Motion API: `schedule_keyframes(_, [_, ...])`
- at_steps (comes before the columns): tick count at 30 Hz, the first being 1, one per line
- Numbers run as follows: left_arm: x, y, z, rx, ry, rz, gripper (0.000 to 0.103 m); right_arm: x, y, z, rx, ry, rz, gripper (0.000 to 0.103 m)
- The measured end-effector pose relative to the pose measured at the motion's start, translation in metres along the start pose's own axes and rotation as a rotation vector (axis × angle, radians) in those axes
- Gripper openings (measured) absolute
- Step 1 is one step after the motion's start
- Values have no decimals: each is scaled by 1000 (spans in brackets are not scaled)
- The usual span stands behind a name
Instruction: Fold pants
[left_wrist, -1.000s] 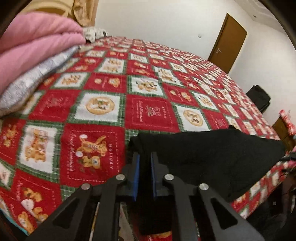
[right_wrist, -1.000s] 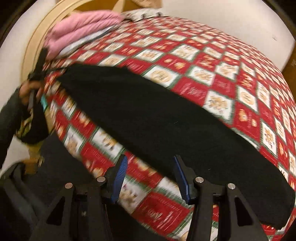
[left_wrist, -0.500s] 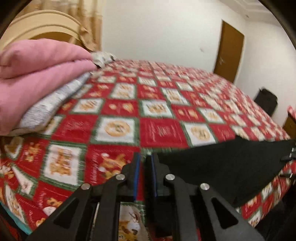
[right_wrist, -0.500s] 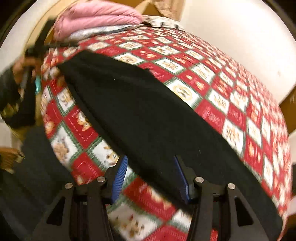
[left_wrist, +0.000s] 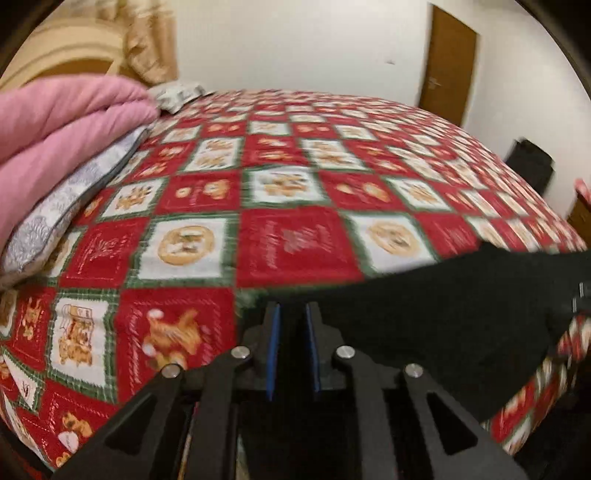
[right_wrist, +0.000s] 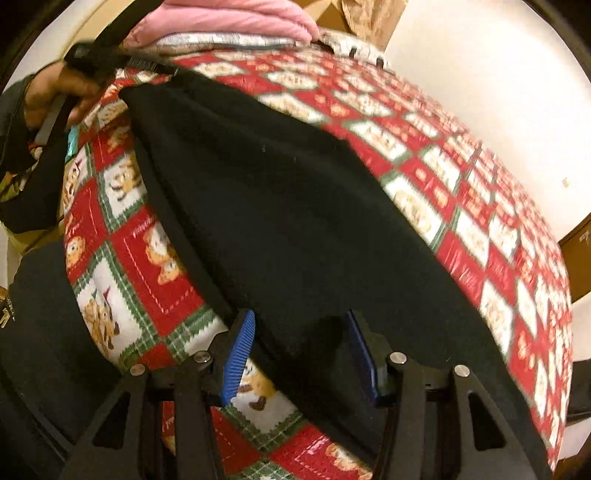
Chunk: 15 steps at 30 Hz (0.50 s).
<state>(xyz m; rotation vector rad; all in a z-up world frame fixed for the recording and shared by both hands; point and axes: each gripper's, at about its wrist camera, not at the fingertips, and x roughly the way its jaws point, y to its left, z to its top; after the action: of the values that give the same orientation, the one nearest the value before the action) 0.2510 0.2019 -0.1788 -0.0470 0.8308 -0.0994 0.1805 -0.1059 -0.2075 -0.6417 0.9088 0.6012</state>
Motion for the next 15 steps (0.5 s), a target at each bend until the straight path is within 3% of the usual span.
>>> schedule_keyframes(2, [13,4,7,11,24,44,18,2,-1,-4,20,17,23,52])
schedule_keyframes(8, [25,6,8,3,40,40,18,1,5,-6,-2,54,54,52])
schedule_keyframes(11, [3,13,9,-51,-12,25,18,-6,12,-1,-49,61,87,52])
schedule_keyframes(14, [-19,25,2,-73,-48,50,18,-20,5,13,0,19,197,52])
schedule_keyframes(15, [-24,28,-3,-72,-47,46,18,-24,5,22,-1,-6,191,52])
